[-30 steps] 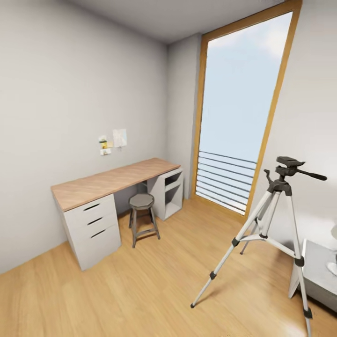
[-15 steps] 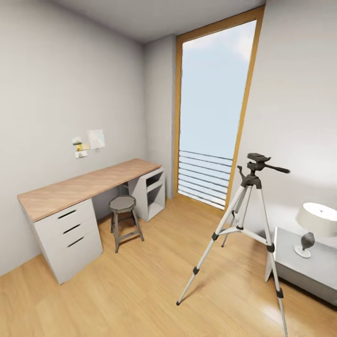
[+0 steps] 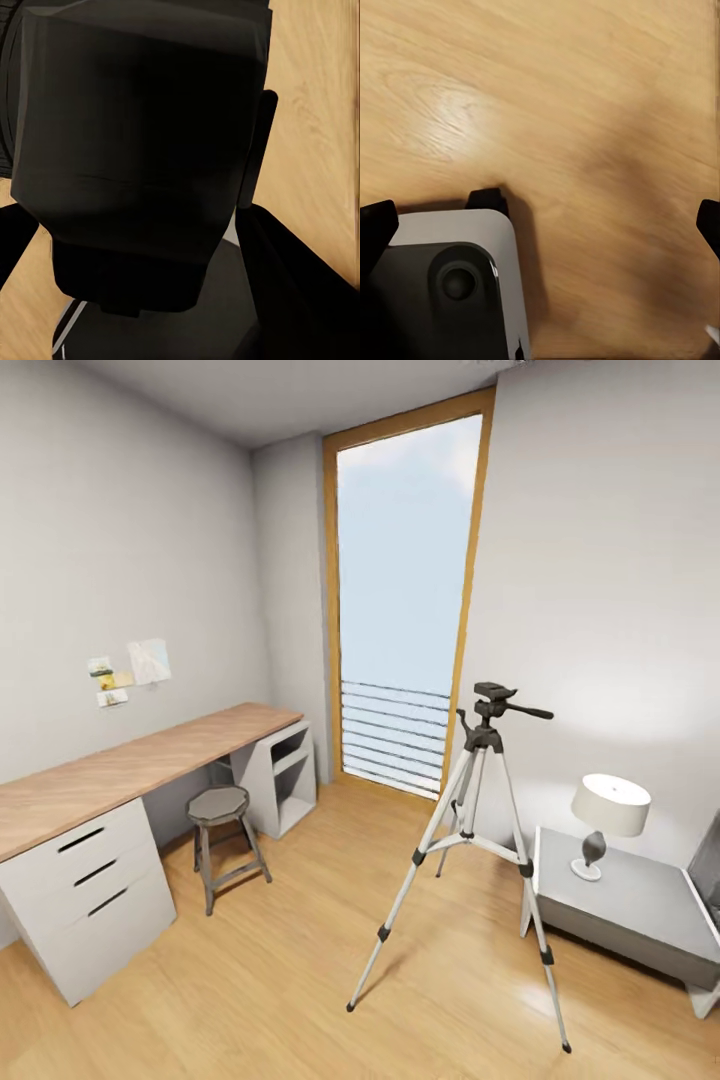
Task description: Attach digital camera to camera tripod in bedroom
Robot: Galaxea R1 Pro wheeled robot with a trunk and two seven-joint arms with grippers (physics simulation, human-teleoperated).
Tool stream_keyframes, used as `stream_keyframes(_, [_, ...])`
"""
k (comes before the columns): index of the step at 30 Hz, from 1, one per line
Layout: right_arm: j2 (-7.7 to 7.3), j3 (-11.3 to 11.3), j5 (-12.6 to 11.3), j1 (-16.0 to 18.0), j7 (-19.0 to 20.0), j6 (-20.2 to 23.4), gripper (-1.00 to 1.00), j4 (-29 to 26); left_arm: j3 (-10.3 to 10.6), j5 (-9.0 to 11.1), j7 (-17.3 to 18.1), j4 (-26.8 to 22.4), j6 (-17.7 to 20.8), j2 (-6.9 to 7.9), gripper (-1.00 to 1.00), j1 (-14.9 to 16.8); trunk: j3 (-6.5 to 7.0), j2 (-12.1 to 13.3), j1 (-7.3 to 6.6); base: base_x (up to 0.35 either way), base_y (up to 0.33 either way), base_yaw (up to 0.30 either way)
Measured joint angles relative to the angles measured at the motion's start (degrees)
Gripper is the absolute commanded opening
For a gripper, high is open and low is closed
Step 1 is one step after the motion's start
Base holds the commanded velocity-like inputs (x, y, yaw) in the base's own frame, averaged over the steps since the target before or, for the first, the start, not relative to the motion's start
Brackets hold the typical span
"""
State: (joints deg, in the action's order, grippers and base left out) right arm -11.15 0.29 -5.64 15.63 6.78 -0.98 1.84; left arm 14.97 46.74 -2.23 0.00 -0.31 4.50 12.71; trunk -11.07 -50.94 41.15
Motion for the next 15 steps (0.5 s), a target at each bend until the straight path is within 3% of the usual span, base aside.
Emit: stream_keyframes(15, [0.0, 0.0, 0.0, 0.01, -0.11, 0.03, 1.0, 0.0, 0.0, -0.02, -0.14, 0.0, 0.0, -0.32, -1.0, 0.0, 0.0, 0.0, 0.0, 0.0, 0.0, -0.284])
